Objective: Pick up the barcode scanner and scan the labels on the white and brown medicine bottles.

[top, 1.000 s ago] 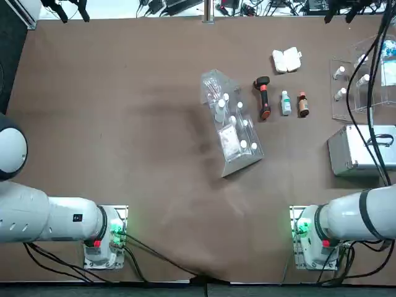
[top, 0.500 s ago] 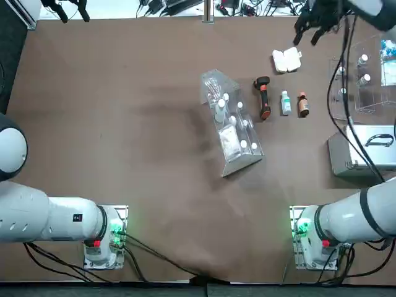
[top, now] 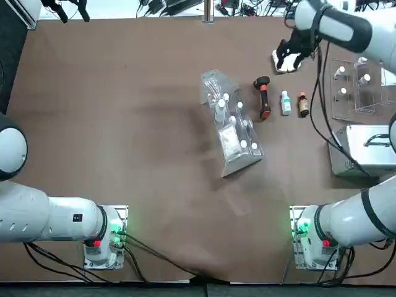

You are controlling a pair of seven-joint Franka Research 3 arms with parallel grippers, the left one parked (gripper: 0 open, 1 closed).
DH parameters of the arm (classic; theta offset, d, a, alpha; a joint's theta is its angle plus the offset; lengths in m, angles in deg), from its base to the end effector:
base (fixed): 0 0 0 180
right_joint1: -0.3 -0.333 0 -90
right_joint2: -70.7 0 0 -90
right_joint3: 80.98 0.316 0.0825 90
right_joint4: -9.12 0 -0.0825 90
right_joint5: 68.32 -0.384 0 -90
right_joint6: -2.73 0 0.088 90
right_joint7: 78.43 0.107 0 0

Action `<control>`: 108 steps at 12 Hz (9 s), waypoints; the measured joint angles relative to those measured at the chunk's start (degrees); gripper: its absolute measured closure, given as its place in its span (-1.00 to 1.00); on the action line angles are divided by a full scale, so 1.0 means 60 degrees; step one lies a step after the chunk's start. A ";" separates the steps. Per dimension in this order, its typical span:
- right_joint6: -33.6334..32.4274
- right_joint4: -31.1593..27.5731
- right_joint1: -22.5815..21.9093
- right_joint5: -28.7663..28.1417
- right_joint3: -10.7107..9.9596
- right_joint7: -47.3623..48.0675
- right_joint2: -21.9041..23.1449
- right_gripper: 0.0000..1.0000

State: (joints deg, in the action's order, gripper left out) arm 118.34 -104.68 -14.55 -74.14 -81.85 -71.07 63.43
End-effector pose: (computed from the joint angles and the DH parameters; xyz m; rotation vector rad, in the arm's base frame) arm 0.5525 0.1438 0.3939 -3.0669 -0.1032 0.1686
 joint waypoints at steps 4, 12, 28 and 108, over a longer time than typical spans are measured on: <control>0.1849 -0.1305 -0.0670 -0.0001 0.0004 0.1057 -0.0107 -1.00; 0.3377 -0.1784 -0.1385 0.0002 0.0004 0.2618 -0.1089 -1.00; 0.4137 -0.1782 -0.1395 0.0082 -0.0178 0.2623 -0.2135 -0.98; 0.2779 -0.1913 -0.1367 0.0551 0.0103 0.3055 -0.1035 0.14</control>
State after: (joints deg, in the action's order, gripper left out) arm 135.01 -116.16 -22.76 -70.83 -81.24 -52.74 57.22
